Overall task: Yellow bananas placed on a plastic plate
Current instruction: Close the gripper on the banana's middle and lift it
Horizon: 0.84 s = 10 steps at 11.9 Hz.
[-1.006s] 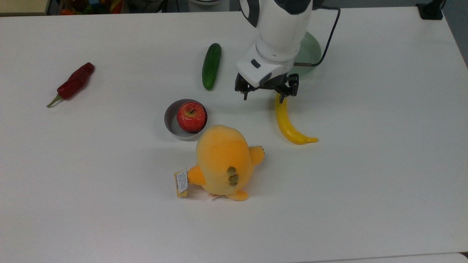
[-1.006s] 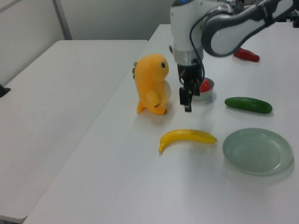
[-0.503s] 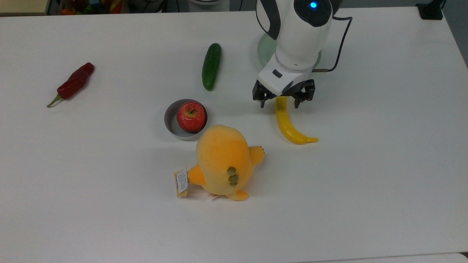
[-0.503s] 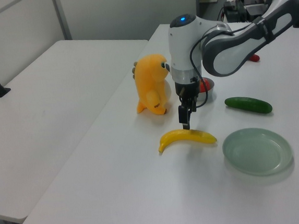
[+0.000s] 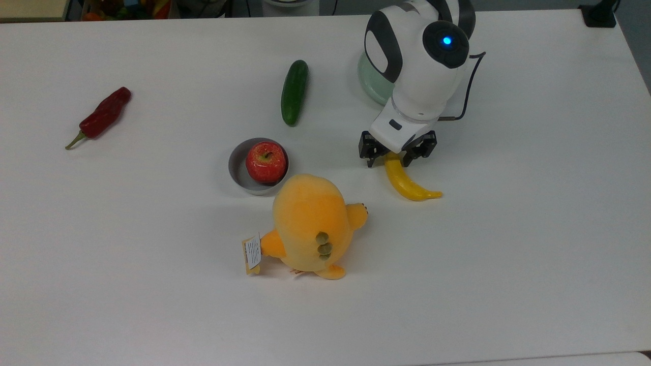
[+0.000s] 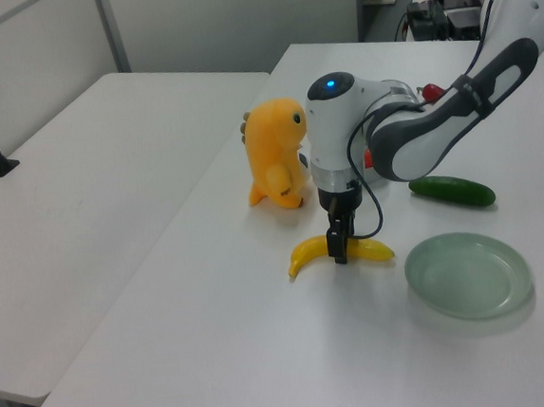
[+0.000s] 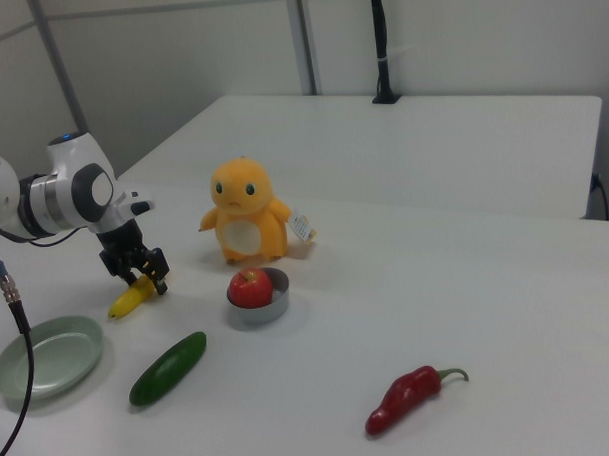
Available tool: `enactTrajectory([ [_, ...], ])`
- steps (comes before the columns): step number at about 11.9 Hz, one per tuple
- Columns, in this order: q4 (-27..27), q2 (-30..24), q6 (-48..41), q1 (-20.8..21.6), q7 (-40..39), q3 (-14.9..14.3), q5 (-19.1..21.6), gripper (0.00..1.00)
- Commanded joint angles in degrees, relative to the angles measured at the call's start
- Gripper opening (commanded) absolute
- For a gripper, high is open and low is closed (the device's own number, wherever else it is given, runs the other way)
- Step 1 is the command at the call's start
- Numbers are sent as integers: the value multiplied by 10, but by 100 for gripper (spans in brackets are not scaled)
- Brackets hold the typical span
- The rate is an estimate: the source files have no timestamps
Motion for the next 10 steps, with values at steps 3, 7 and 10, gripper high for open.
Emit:
enactTrajectory([
  [3,-5,-3,13,6,79,-1,-67,28],
  [7,-14,-40,6,0,79,14,-63,28],
  [10,-98,-131,2,-4,80,47,-59,29],
])
